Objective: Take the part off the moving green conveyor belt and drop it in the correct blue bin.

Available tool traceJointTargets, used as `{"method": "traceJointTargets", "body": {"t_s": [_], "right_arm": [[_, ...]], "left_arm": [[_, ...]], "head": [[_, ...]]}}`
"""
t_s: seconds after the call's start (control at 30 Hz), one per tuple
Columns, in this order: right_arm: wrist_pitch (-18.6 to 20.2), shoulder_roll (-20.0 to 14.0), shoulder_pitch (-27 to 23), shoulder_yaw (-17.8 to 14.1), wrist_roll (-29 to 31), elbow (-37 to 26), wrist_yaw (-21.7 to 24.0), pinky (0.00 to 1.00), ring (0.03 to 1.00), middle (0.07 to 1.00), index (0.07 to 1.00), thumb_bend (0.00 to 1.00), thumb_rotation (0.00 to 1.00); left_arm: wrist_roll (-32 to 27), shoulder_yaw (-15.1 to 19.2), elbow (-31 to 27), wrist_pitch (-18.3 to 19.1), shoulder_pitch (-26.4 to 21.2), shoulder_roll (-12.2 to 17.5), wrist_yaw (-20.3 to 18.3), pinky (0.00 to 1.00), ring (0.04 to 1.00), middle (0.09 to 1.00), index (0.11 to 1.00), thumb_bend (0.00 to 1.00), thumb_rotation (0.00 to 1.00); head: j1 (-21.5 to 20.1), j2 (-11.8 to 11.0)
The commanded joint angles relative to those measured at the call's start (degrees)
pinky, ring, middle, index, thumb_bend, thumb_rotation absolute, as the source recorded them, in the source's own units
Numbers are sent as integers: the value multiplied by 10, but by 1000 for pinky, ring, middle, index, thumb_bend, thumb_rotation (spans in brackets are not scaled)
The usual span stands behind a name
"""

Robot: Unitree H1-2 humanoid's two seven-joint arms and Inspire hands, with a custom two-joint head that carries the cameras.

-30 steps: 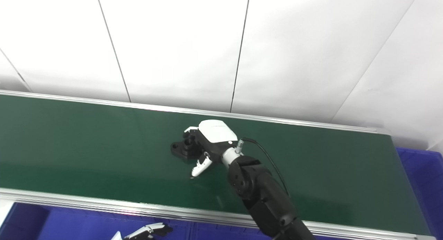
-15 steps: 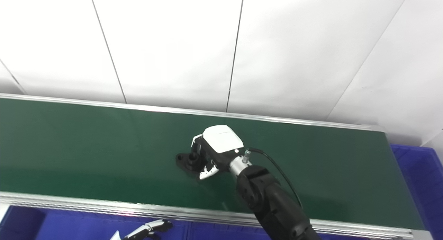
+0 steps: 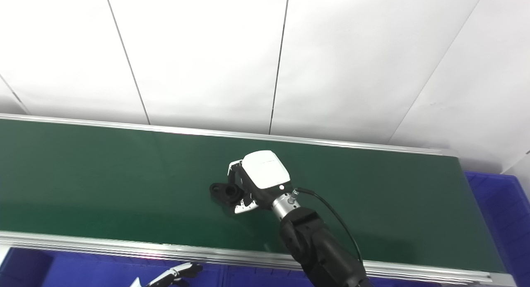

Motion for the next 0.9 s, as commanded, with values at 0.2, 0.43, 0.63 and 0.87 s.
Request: {"method": "traceJointTargets", "body": {"t_s": [0.2,0.43,0.63,0.87], "right_arm": [[-15,2,20,15,-10,19,9,78,129,209,476,521,121],[-19,-3,25,6,0,7,3,80,132,212,473,521,119],[-1,-7,35,-10,0,-54,17,86,145,219,469,520,118],[14,-4,55,-41,-12,-126,40,93,152,239,477,522,122]], "left_arm": [[-1,4,-11,-17,0,8,3,667,781,852,809,818,326],[0,12,-10,-17,4,5,-3,659,783,846,802,827,326],[-1,16,-8,-17,4,4,-9,656,780,842,800,823,326],[-14,34,-9,-17,9,2,-38,681,786,848,810,818,307]], "head": [[7,-8],[9,-8],[7,-7],[8,-6]]}}
